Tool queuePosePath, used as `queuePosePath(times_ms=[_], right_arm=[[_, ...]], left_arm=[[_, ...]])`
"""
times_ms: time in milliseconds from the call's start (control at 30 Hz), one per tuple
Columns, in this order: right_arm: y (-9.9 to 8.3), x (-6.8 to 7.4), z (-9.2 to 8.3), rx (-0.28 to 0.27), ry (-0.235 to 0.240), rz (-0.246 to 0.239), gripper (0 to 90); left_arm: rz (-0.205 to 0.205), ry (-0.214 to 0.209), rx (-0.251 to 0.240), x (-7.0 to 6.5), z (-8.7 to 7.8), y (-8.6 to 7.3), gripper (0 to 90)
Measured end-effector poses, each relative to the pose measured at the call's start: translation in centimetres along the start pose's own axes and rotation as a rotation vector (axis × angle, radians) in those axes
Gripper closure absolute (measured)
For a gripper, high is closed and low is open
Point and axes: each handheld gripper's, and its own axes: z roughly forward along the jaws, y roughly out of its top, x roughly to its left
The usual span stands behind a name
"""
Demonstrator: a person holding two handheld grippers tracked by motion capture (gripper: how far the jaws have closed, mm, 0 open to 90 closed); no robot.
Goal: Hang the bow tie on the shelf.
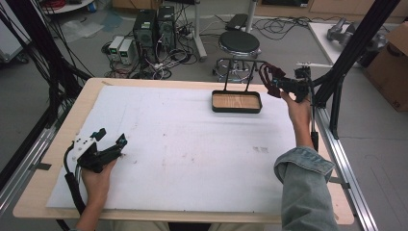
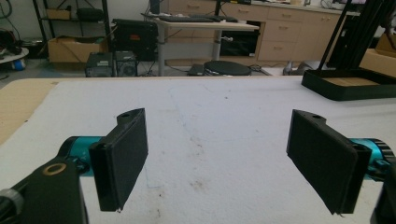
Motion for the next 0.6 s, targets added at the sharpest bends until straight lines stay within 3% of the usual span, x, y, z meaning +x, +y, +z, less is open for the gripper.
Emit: queuePosePath(times_ms=[400,533,600], right_arm=[[0.4,0.5,-1.5,-0.033,0.041,-0.003,48.4],[0.5,1.0,-2.1,-0.059,0.048,-0.012,47.8],[-0.1,1.3,-2.8,-0.108,0.045,-0.027,47.3]], left_arm=[[-0.002,0.000,0.000,0.0,0.0,0.0,20.9],[-0.002,-0.001,0.000,0.0,0.0,0.0,20.9],[-0.004,-0.001,-0.001,0.0,0.0,0.0,20.9]])
